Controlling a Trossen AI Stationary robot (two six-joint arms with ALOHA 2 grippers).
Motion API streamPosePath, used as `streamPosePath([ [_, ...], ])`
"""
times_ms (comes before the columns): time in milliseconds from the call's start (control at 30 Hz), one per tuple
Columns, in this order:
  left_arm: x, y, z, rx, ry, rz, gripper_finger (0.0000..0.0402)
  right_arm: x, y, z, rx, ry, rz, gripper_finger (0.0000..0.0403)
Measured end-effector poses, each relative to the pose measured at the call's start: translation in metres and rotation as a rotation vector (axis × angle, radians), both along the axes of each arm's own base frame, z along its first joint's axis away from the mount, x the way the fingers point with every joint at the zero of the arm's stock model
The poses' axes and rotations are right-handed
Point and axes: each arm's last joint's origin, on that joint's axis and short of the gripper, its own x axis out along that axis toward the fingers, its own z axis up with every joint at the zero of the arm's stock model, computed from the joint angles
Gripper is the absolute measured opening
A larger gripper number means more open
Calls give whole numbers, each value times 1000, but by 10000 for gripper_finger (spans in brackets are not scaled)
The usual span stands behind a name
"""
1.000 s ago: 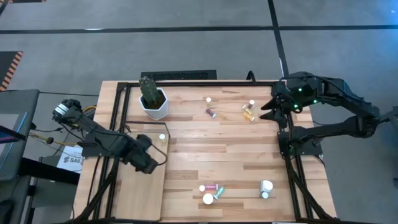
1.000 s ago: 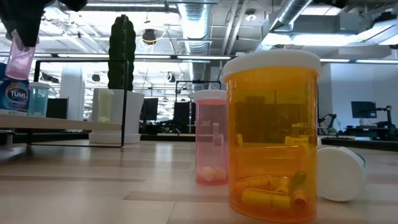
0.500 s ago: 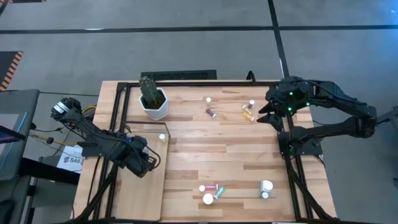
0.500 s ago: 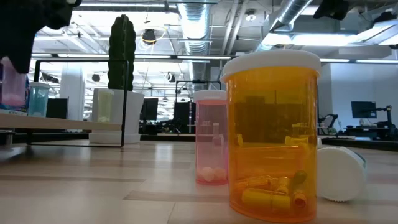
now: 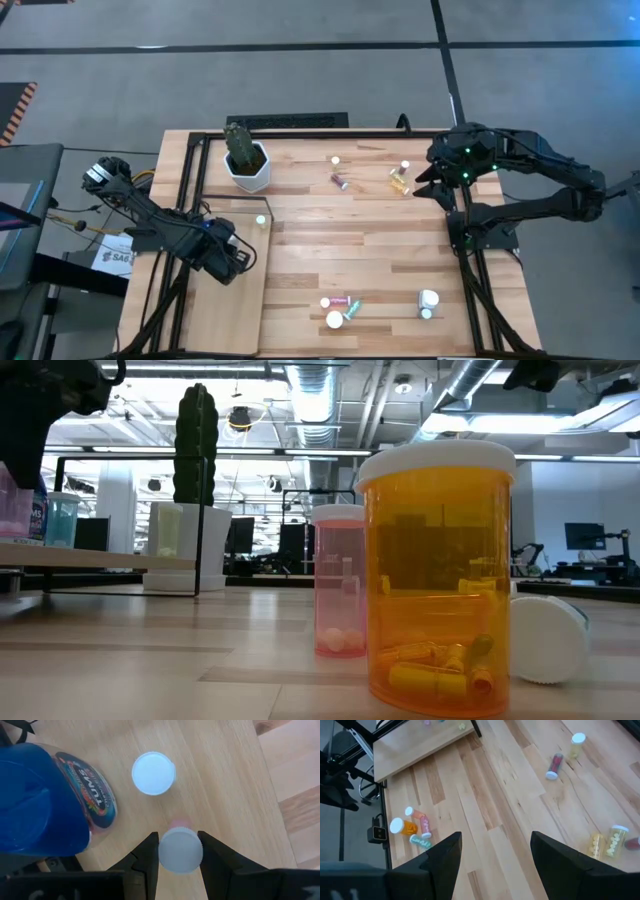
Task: Pick and place medicine bottles onto shelf by color
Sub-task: Put the top pink pill bottle on the shelf
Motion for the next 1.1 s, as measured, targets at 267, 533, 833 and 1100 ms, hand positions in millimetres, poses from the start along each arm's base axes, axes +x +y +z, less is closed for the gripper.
streamPosePath([
  [267,1,0,0,20,-17,6,94,0,0,0,1,0,1,260],
  [533,6,-4,-9,39,23,6,94,0,0,0,2,0,2,260],
  [833,12,-9,-17,59,49,-2,94,0,0,0,2,-1,2,260],
  [1100,13,-9,-14,36,53,7,94,0,0,0,2,-1,2,260],
])
